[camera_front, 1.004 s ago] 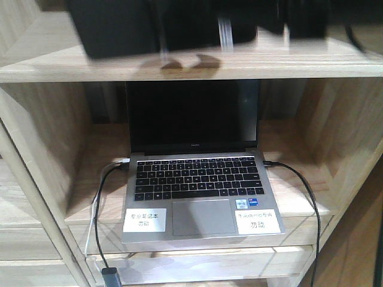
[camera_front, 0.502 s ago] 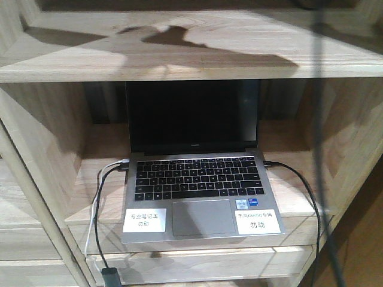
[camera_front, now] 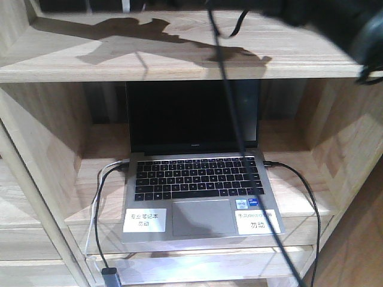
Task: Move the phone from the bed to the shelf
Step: 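Raise the held phone above the laptop toward the upper shelf, then lower the phone onto the upper shelf and open the right gripper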
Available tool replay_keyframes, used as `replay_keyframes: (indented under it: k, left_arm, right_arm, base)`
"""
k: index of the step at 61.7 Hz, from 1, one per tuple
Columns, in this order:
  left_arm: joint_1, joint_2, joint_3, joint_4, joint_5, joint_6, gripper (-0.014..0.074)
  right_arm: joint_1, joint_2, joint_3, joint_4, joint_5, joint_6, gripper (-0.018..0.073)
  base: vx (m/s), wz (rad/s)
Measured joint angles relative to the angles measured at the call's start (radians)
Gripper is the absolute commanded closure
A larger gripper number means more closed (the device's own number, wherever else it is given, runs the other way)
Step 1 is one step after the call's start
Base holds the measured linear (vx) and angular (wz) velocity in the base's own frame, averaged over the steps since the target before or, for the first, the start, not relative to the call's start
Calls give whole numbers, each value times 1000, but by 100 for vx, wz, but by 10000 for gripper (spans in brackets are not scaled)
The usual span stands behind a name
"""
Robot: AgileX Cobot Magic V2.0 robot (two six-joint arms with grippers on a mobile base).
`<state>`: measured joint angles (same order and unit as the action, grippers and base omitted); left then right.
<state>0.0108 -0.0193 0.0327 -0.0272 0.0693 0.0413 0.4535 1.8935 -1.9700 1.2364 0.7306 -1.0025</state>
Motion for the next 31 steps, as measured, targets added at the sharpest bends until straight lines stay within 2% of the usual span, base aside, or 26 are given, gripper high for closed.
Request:
replay_keyframes:
  k: [18,31]
  left_arm:
    - [0,0,0,0,0,0,595]
    - [0,0,0,0,0,0,595]
  right_arm:
    - [1,59,-1,12,-32,3,556]
    - [1,79,-5,21,-47,18,506]
  base:
    - [0,0]
    - [0,0]
